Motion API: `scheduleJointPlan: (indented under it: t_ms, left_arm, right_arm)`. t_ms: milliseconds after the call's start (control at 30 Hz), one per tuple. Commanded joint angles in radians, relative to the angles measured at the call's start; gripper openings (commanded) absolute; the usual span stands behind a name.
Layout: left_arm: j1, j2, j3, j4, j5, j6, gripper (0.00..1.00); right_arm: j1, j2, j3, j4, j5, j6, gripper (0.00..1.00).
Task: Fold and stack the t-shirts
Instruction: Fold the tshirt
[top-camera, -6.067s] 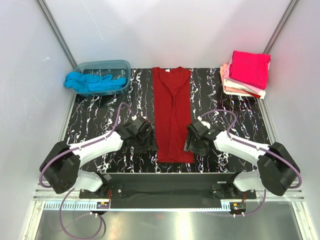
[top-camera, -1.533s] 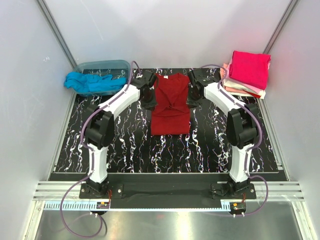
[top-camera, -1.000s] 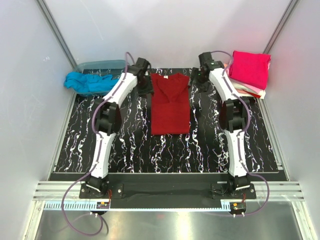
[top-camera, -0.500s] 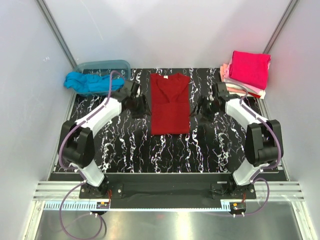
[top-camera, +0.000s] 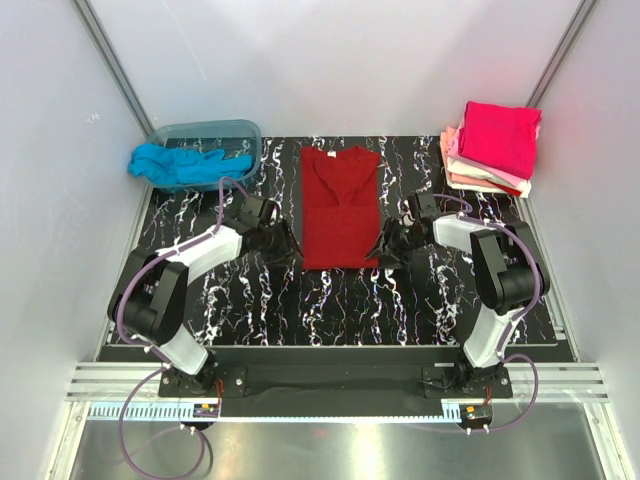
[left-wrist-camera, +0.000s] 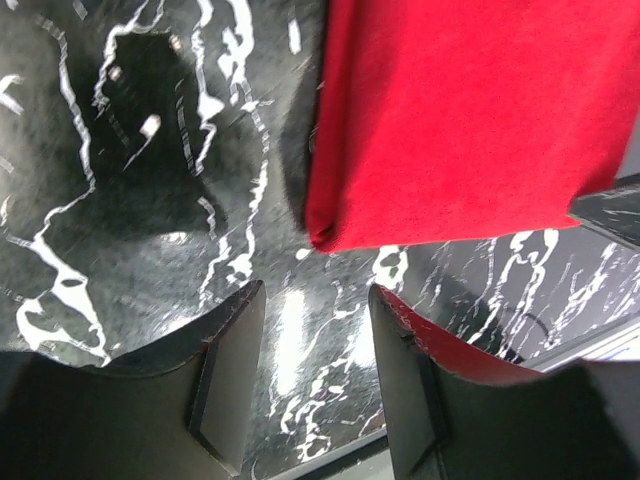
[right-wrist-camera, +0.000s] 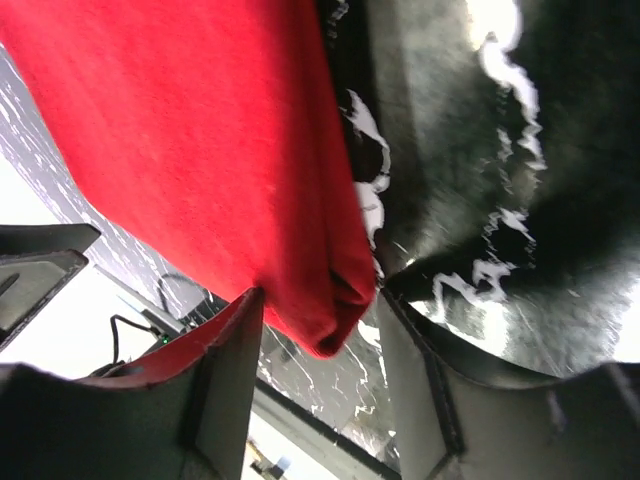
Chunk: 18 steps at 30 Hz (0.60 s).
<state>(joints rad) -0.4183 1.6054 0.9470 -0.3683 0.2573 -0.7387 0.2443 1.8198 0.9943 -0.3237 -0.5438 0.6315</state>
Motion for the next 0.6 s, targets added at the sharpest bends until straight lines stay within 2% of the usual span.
scheduleJointPlan:
  t_ms: [0,133,167,200,300,567]
  left_arm:
    - [-0.007,-0.024,-0.005,0.081,0.019,-0.011,0.51]
    - [-0.016,-0.013,-0.027,0.106,0.020,-0.025,0.51]
    - [-0.019,-0.009,-0.033,0.118,0.017,-0.034,0.50]
    - [-0.023,-0.001,-0.037,0.126,0.016,-0.040,0.50]
    - [-0.036,0.019,-0.059,0.150,0.001,-0.062,0.50]
    - [-0.060,0.059,-0.091,0.219,-0.046,-0.119,0.49]
  right_arm:
    - [0.021,0.018,0.023,0.066,0.036,0.019,0.55]
    - [0.035,0.033,0.049,0.034,0.070,0.028,0.42]
    - [0.036,0.038,0.052,0.031,0.077,0.031,0.33]
    - [0.038,0.039,0.056,0.028,0.079,0.033,0.20]
    - [0.038,0.045,0.060,0.029,0.079,0.031,0.08]
    - [0.038,0.042,0.055,0.035,0.074,0.022,0.06]
